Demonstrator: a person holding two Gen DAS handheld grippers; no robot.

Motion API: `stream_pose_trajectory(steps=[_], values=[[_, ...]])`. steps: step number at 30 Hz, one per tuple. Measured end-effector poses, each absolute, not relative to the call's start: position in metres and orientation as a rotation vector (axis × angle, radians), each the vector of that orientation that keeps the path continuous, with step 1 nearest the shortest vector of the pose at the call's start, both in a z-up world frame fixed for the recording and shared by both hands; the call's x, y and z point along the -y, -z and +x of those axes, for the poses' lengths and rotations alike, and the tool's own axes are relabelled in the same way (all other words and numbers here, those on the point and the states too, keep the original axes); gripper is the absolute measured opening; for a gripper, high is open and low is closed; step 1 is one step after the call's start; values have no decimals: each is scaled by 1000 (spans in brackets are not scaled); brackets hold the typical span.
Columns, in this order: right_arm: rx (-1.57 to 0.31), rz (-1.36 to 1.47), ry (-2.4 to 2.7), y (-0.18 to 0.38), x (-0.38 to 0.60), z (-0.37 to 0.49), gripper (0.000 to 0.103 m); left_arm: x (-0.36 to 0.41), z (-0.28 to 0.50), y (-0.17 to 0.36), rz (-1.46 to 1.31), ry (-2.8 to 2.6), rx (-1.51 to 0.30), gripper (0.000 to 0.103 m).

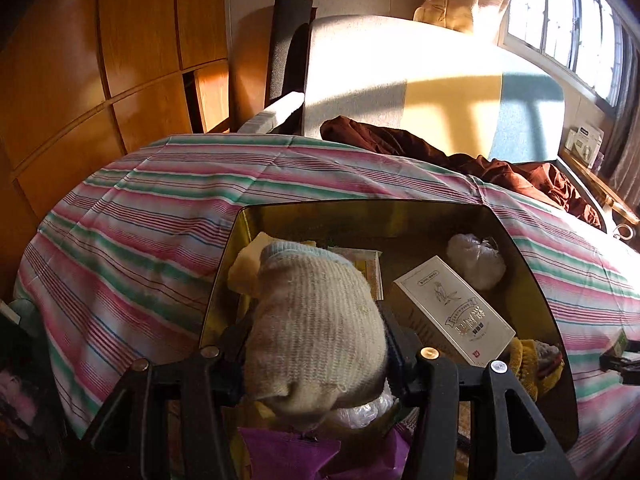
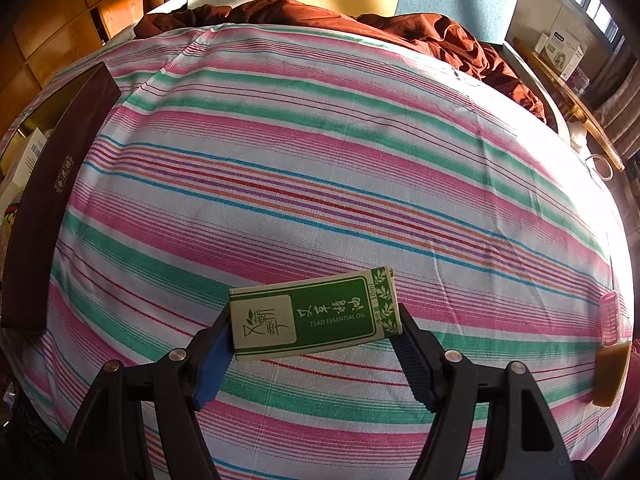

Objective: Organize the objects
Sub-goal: 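Lower the beige sock into the tray and open the left gripper, then carry the green essential-oil box into the tray and open the right gripper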

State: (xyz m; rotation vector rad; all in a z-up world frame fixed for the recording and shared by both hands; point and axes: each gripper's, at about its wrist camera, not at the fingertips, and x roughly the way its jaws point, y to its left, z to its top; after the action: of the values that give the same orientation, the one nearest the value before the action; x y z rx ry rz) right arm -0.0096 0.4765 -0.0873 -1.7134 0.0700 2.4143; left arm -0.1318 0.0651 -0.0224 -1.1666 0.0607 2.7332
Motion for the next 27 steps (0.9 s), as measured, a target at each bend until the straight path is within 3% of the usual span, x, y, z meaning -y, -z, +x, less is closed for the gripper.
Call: stream_pose_trajectory(steps=[5, 15, 27], values=[[-52, -1706, -2416, 87, -475, -8, 74, -68, -143, 29, -1188, -2705, -100, 61], [-7, -1719, -2481, 78, -445, -4, 74, -61, -106, 10, -1037, -2773, -90, 64], [-54, -1588, -2834, 11, -342, -14, 74, -45, -60, -6, -950, -2793, -54, 66]])
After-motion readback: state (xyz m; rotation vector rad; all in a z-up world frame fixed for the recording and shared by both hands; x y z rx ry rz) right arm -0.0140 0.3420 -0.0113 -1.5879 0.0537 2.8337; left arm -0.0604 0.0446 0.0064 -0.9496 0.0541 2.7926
